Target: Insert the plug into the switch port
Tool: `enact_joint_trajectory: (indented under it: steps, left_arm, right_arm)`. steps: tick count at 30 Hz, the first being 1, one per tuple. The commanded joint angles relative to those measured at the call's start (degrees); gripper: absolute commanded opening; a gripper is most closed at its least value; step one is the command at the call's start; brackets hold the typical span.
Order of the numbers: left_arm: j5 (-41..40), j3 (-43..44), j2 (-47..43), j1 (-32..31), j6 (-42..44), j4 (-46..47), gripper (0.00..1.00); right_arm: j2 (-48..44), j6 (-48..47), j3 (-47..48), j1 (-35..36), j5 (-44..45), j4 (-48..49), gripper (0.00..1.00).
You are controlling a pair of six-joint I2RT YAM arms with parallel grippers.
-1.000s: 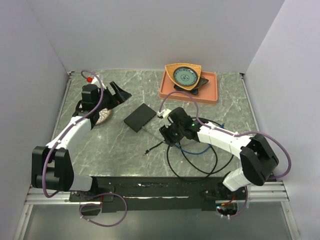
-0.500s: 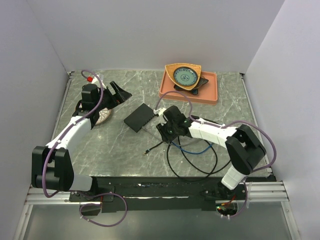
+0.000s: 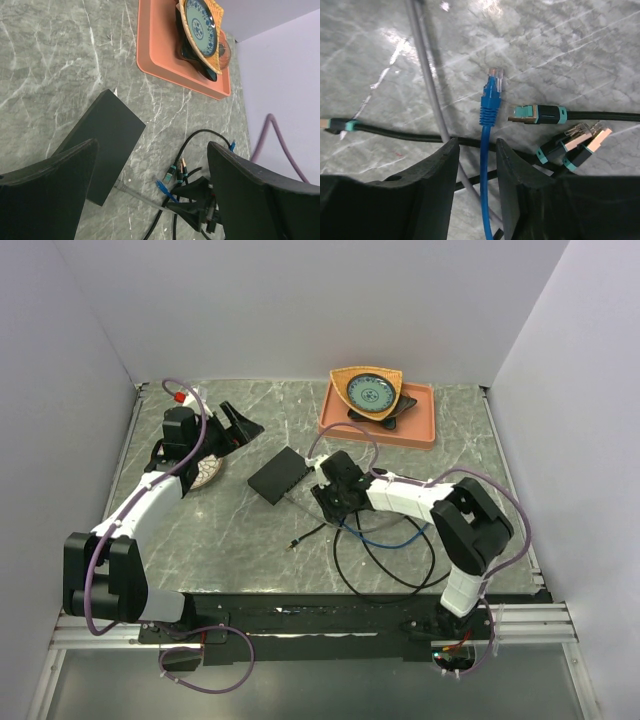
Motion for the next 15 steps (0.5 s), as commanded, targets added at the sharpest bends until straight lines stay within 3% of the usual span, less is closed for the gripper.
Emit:
enact_joint_trajectory:
  steps: [1,3,4,8,15]
  left_arm:
    - [1.2,2.3,-0.1,0.2,1.2,1.6,0.96]
    - [1.1,2.6,0.1,0.2,1.3,1.3,0.96]
    - [1.3,2.8,0.1,0.2,1.4,1.2,0.96]
    - [1.9,2.7,-0.5,0.2,1.6,1.7,0.96]
    - [-0.4,2.7,-1.6,0.2,2.8,-0.1,0.96]
  right_arm:
    - [2.2,0.7,3.1,-0.5,1.4,1.0,0.40]
    - [2.7,0.7,3.0,-0.6,1.3,1.0,0.38]
    - [2.9,0.7,3.1,-0.6,1.3,0.5,0.27]
    - [2.3,0.7,3.1,-0.8,1.8,0.7,0.04]
    - [-4.7,0.7,2.4,-0.8,4.3,0.7,0.00]
